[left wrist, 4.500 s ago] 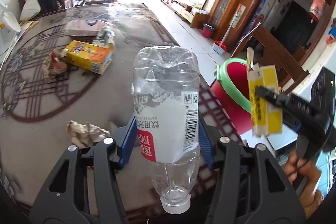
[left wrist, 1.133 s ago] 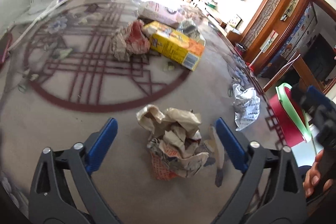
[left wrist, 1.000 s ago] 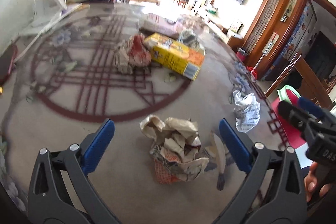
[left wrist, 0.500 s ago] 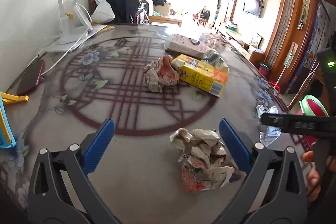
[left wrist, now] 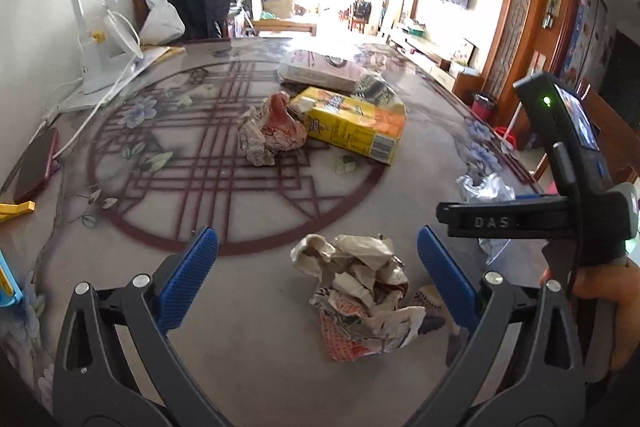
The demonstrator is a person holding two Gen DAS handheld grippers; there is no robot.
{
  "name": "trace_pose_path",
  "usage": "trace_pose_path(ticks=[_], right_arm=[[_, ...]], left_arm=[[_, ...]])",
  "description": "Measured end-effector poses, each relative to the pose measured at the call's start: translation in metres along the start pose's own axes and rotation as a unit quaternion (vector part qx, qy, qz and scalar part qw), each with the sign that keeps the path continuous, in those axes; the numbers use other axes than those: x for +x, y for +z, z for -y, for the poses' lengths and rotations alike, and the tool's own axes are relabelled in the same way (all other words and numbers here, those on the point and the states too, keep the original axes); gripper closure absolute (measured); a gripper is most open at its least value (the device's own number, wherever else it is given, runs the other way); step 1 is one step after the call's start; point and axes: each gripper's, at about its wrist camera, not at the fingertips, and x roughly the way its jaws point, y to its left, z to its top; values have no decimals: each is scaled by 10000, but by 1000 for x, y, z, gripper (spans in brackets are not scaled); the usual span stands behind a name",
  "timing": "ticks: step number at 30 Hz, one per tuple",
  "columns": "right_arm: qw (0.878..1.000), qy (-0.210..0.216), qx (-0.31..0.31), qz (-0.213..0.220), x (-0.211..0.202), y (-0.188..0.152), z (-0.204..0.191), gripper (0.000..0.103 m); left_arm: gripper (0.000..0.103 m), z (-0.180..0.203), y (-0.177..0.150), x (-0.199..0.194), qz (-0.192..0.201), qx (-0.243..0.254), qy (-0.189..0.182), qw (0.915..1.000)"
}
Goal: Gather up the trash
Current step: 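Grasp the crumpled paper pile with the left tool while the right grasps the white foil wrapper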
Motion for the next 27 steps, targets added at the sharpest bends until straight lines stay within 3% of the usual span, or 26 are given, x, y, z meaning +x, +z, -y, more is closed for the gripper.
trace_pose_path(ticks=[3,4,6,14,20,24,27], right_arm=[[9998,153,-3,-114,8,1,0,30],[9999,118,-53,-53,6,1,-1,41],[9998,159,-122,-24,6,4,-2,46],[9973,601,79,415,-37,-17,8,48],[9960,595,-163,652,-69,-44,3,48],[9956,645,-166,666,-82,-63,5,48],[9954,630,-121,706,-86,-74,7,48]], left_arm=[[5,-2,0,2,-87,-41,-75,9999],[5,-4,0,3,-100,-65,-87,9999],[5,-6,0,4,-151,-143,-127,9997],[5,-9,0,6,-212,-301,-292,9989],[6,-2,-2,4,-104,-70,-339,9993],[5,-5,-5,15,-358,-204,-441,9982],[5,-10,-8,20,-622,-463,-726,9944]])
